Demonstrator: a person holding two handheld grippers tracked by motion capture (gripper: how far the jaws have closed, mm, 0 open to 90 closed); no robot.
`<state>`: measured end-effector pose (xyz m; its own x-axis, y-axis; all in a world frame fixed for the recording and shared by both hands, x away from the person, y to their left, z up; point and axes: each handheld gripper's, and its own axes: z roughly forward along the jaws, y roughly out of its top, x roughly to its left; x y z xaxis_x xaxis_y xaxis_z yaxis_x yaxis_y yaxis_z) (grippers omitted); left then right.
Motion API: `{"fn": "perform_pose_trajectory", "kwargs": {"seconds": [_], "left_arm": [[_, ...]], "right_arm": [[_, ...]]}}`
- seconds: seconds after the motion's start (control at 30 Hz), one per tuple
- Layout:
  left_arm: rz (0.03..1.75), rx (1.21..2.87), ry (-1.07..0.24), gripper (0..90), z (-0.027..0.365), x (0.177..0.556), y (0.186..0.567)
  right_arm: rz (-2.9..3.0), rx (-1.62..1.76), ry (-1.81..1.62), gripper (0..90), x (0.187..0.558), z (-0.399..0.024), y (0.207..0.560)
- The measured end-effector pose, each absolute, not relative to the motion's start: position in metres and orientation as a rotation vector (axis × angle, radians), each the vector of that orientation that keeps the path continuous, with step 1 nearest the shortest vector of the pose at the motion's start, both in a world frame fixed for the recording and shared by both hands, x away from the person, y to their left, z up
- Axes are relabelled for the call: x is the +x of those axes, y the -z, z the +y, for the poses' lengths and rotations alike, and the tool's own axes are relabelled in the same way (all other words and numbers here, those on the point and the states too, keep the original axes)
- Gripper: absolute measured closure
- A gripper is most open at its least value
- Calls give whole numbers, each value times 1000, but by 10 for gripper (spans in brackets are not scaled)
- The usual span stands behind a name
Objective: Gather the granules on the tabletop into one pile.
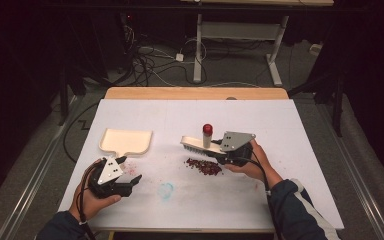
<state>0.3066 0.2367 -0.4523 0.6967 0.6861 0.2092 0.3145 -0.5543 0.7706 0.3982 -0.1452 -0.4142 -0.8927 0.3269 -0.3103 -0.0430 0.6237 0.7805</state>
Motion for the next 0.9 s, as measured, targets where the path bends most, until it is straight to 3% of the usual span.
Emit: {"fn": "perform_pose_trajectory", "kwargs": {"seconds": [0.2,0.47,0.7,0.9], "left_arm": [[753,2166,-651,211,237,307,451],[746,2166,-640,215,236,307,451],[746,2173,-635,214,237,307,452],[742,2176,-634,215,235,306,452]], "right_arm": [[2369,696,-1377,673,371,-119,406],[2285,1023,-1403,673,352,-59,434],[2201,1244,-1300,673,366,-71,449],[2154,1348,-1300,672,357,-99,453]]}}
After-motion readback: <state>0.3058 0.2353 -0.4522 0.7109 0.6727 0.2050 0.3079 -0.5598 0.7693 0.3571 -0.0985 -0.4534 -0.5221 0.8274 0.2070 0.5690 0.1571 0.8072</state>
